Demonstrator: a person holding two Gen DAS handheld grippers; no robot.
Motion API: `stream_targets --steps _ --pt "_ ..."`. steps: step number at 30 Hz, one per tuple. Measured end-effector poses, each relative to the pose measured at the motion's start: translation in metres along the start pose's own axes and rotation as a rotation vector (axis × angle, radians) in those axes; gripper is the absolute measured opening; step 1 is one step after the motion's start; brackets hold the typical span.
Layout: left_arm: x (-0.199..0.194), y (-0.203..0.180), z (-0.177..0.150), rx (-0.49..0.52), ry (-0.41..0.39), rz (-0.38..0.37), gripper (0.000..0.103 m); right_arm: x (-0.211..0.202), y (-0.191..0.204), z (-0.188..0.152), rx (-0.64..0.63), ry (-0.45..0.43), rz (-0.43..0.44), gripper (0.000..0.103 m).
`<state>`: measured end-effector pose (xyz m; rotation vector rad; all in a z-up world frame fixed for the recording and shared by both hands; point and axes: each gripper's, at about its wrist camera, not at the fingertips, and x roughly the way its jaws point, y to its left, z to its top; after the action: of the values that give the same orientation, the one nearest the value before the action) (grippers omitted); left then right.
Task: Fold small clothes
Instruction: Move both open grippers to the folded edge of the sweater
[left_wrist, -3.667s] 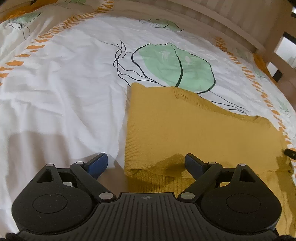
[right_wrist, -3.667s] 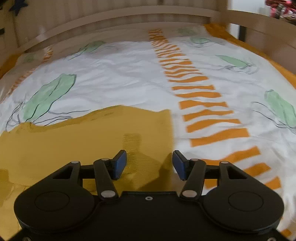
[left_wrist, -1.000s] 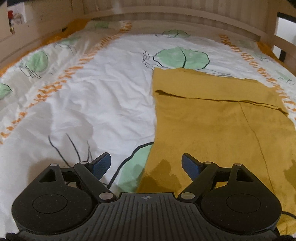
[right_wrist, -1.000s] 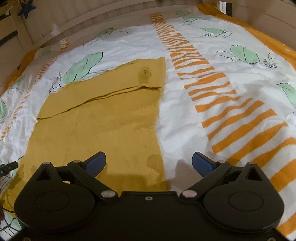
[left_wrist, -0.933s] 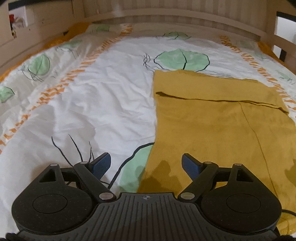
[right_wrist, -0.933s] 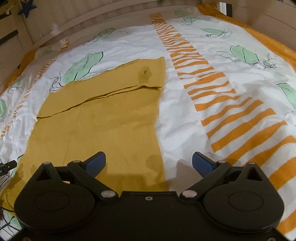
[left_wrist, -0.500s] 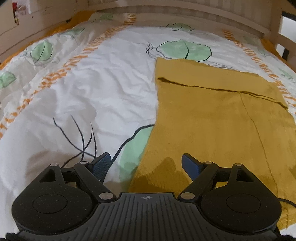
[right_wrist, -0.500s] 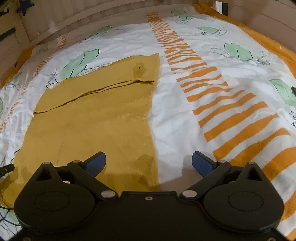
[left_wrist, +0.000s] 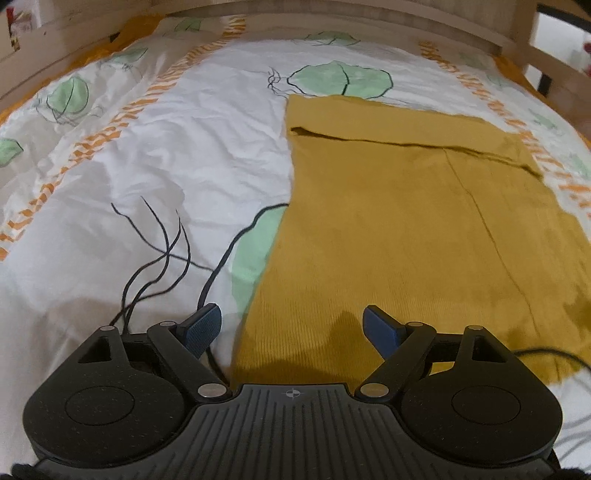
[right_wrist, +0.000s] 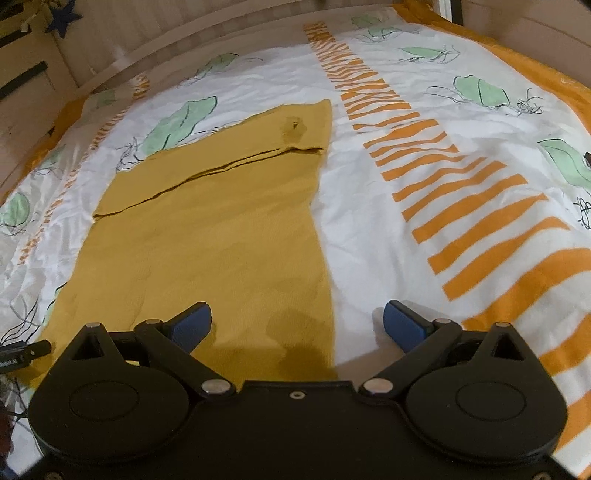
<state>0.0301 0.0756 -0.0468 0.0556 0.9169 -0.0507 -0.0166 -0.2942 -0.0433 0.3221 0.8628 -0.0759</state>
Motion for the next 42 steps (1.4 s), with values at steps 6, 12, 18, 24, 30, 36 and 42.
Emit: stream_targets --steps 6,12,18,24,30,36,42 --pt "-0.017 -0.011 -0.018 0.083 -0.016 0.017 0.083 -0.009 0.004 -0.01 -0.03 0.011 0.045 0.1" --pt "-0.025 -0.01 -0.021 0.107 -0.01 0.013 0.083 -0.017 0.005 -0.016 -0.036 0.021 0.089 0.1" --pt "-0.015 0.004 -0.006 0.057 0.039 -0.03 0.083 -0.018 0.003 -0.014 -0.021 0.04 0.119 0.1" --pt "-0.001 0.012 0.003 0.051 0.095 -0.067 0.084 -0.019 0.003 -0.014 -0.014 0.05 0.133 0.101" --pt "0.006 0.01 0.005 0.077 0.129 -0.093 0.086 -0.011 0.002 -0.011 0.027 0.073 0.175 0.103" --pt "0.005 0.012 0.006 0.105 0.166 -0.125 0.087 -0.007 0.001 -0.008 0.083 0.101 0.217 0.103" --pt "0.001 0.014 0.006 0.159 0.216 -0.16 0.087 -0.009 -0.005 -0.005 0.132 0.13 0.261 0.103"
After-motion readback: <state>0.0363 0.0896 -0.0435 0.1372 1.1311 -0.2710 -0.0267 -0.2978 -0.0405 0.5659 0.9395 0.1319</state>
